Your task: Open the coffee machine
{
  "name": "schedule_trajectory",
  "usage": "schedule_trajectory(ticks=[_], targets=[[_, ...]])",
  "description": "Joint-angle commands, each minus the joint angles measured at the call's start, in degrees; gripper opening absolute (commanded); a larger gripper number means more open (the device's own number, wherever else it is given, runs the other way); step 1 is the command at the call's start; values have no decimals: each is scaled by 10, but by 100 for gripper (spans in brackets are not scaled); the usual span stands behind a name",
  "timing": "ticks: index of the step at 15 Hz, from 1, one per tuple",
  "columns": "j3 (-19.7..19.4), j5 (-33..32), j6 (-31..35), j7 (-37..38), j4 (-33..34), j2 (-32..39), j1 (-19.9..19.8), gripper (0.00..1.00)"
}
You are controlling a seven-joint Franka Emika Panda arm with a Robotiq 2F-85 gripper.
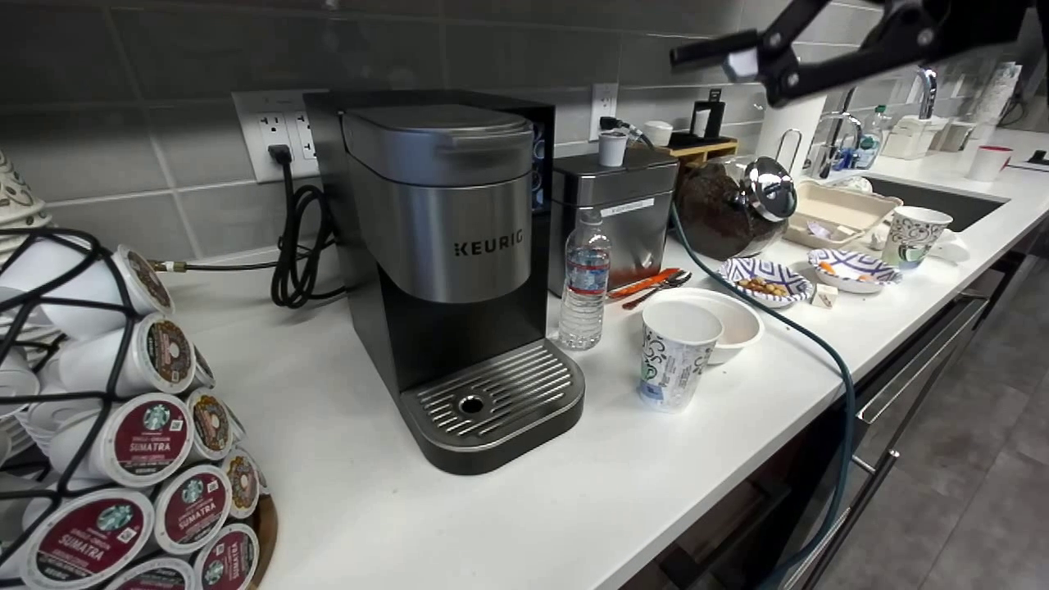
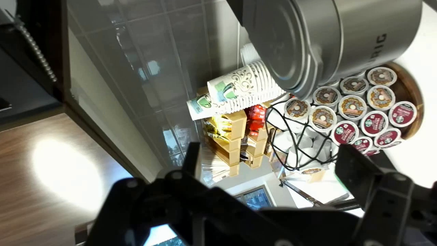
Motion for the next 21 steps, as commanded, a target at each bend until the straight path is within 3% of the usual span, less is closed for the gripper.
schedule_trajectory(ticks=[1,5,8,13,17,18,21], targets=[[67,124,53,-139,-35,41,-31,100],[106,217,93,-291,-25,106,-18,100],[113,265,99,-392,-7,160,8,100],[70,341,104,-507,64,246,73,100],[47,351,96,-522,117,282,110,100],[-48,292,81,-420,87,223,164,100],[-116,272,86,-395,98,227,222,100]])
